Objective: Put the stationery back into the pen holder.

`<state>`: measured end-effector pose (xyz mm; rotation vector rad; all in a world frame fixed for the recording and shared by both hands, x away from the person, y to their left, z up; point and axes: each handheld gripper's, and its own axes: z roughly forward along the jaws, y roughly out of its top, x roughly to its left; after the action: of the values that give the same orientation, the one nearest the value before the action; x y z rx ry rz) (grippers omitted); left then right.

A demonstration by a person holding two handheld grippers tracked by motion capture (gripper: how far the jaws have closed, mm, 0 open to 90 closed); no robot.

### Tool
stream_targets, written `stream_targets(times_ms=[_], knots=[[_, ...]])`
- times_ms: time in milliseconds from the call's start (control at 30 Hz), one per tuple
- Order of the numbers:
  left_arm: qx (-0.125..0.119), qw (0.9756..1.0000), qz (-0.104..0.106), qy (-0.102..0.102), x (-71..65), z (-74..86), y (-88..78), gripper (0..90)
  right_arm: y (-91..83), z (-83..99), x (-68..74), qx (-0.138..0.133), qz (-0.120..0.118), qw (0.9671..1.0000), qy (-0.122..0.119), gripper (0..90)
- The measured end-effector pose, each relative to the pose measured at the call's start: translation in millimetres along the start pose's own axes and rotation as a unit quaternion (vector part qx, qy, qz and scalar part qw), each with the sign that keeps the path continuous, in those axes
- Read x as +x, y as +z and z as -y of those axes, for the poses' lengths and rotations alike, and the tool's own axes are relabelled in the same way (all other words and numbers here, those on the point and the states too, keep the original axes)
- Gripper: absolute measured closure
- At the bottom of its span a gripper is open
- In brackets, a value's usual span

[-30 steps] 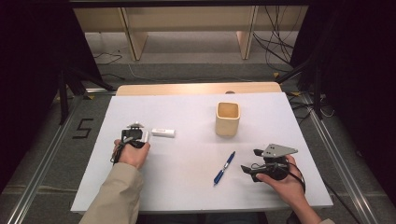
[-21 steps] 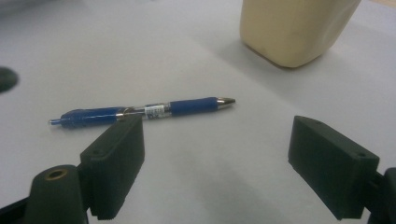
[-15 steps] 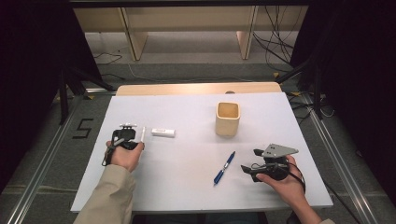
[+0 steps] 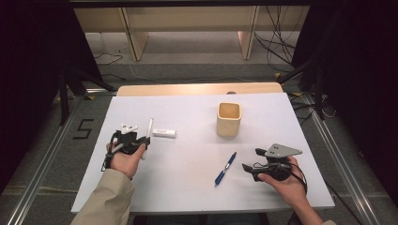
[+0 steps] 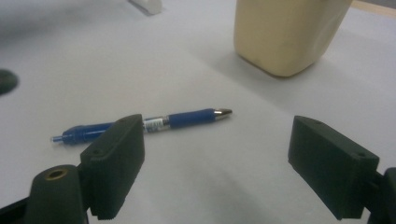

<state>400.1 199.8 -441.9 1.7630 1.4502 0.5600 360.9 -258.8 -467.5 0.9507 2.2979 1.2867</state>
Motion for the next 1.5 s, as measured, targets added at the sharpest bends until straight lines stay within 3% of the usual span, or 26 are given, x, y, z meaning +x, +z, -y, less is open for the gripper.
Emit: stream_targets(times_ms=[133,167,300,533,933,1200,1500], knots=[[-0.035,0.9983,0.026,0.037,-10.7,3.0,-3.4,78.4,0.1,-1.9,1.7,-0.012,-0.001,0.9998,0.012,19.2],[-0.057,0.9964,0.038,0.05,-17.0,4.2,-4.6,78.4,0.5,-3.8,3.0,-0.019,-0.001,0.9997,0.015,19.5],[-0.069,0.9938,0.054,0.068,-27.9,5.4,-4.8,78.4,1.5,-7.2,5.6,-0.028,-0.002,0.9993,0.025,22.4],[-0.096,0.9854,0.097,0.102,-59.5,8.2,-3.6,78.4,9.7,-18.8,14.3,-0.048,-0.017,0.9982,0.033,24.5],[-0.094,0.9756,0.143,0.138,-105.6,16.8,4.2,78.4,43.6,-50.3,36.9,-0.066,-0.056,0.9955,0.038,28.6],[-0.087,0.9712,0.154,0.159,-120.4,20.4,8.2,78.4,64.6,-66.8,43.5,-0.074,-0.075,0.993,0.051,31.2],[-0.09,0.9672,0.16,0.176,-132.1,22.2,8.7,78.4,81.4,-80.8,47.6,-0.091,-0.095,0.9889,0.069,40.0]])
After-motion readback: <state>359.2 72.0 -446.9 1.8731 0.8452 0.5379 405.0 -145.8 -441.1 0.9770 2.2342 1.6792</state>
